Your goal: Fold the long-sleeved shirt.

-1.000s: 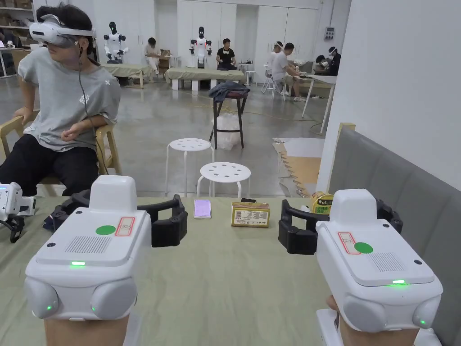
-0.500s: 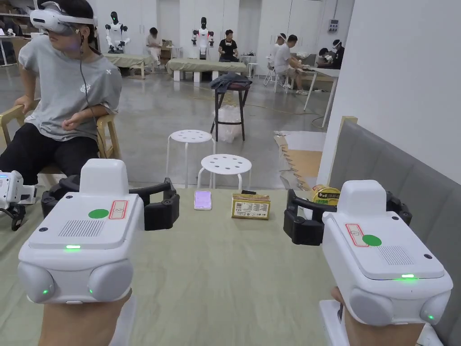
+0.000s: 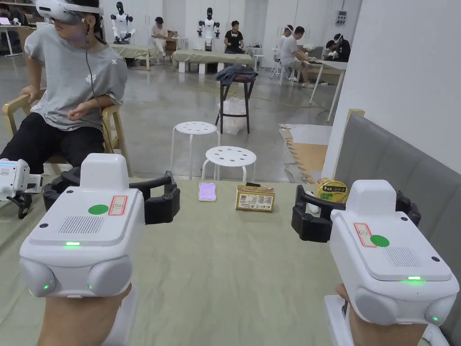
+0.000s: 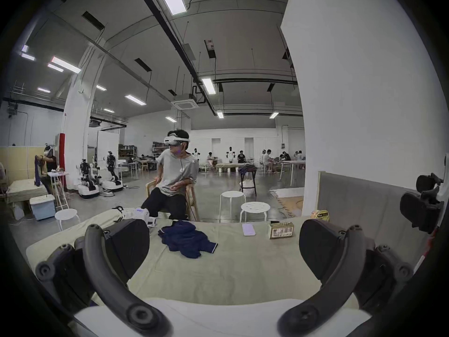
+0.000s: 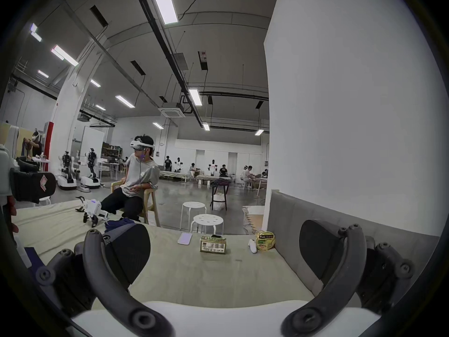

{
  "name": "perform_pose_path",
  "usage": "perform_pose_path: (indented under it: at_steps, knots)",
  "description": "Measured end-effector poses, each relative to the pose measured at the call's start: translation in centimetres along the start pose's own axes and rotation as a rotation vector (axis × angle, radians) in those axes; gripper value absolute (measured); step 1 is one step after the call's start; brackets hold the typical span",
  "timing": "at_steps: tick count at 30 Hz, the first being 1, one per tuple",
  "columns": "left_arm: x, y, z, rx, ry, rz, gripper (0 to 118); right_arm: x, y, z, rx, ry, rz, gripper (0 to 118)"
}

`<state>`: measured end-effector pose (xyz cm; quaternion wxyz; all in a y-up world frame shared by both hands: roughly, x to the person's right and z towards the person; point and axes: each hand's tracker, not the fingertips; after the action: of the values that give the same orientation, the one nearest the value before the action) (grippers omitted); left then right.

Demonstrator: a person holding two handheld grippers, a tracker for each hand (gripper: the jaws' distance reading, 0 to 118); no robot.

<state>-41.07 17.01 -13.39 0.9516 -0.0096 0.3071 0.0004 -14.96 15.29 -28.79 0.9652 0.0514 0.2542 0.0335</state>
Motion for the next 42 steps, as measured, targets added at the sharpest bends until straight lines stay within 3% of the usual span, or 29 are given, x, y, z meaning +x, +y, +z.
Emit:
perform_pose_path:
  at_steps: [7,10,23,37,42]
  knots:
    - [0.4,0.1,0.3,0.01,0.012,-0.033,111,0.1,0.1,-0.2,0.012,-0.031,0.006,118]
    - [1.4,-0.1,0.7,0.057,0.039,-0.125,111,0.2,0.1,-0.2,0.005,-0.022,0.016,118]
    - [1.3,0.1,1.0,0.051,0.009,-0.075,110,0.5,-0.3,0.3,0.0,-0.041,0.032,118]
    - [1.5,0.0,1.4,0.074,0.032,-0.114,110,-0.3,-0.4,0.7,0.013,-0.032,0.044,118]
    - [1.6,-0.1,1.3,0.067,0.047,-0.124,110,-0.2,-0.4,0.6,0.003,-0.005,-0.003,118]
